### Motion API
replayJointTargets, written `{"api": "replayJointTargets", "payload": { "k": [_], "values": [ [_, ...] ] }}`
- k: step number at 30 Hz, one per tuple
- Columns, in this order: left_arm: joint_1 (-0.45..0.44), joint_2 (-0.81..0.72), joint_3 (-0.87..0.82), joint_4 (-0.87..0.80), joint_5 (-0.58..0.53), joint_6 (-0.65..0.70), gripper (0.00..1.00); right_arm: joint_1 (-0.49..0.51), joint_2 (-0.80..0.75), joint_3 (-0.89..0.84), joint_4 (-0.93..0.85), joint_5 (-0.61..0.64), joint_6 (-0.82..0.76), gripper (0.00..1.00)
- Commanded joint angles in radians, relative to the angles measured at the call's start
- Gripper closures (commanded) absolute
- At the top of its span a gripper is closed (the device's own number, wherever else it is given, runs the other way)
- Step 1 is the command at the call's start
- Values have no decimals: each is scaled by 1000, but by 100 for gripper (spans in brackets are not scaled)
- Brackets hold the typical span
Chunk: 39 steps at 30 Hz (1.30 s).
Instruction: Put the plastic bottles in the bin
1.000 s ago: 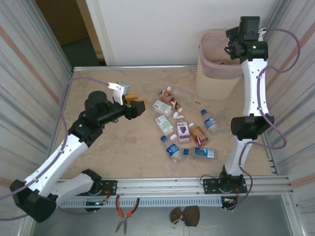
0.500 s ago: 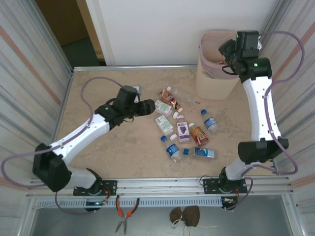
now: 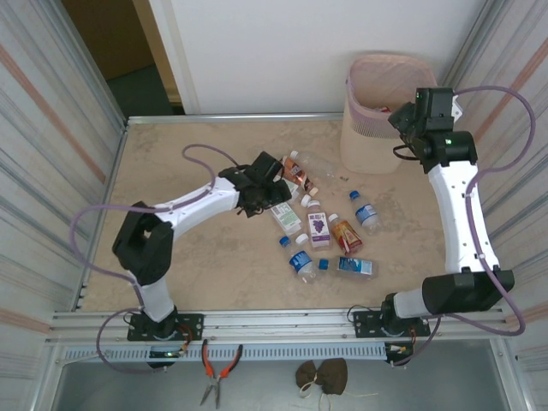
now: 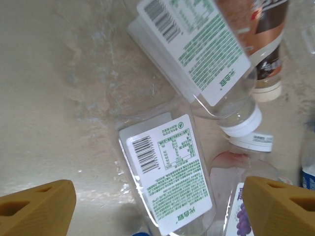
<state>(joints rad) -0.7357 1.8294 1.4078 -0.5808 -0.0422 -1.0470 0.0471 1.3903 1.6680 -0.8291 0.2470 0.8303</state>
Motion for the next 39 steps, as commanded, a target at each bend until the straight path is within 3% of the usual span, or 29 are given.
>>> {"api": "replayJointTargets", "payload": {
  "k": [1, 13, 24, 33, 39],
  "values": [
    [-15, 56, 59, -46, 41, -88, 12, -19, -48, -26, 18, 16, -23, 29],
    [-28, 232, 196, -125, 73, -187, 11, -42, -86, -66, 12, 18, -33, 29],
    [-22, 306, 205, -116, 96, -242, 21, -51, -93, -86, 15, 17, -40, 29],
    [-10, 276, 165, -77, 97, -276, 33, -52, -105, -90, 13, 26, -47, 30],
    [-7, 189, 137, -66, 71, -278, 36, -51, -118, -82, 8, 29, -53, 31]
  ]
}}
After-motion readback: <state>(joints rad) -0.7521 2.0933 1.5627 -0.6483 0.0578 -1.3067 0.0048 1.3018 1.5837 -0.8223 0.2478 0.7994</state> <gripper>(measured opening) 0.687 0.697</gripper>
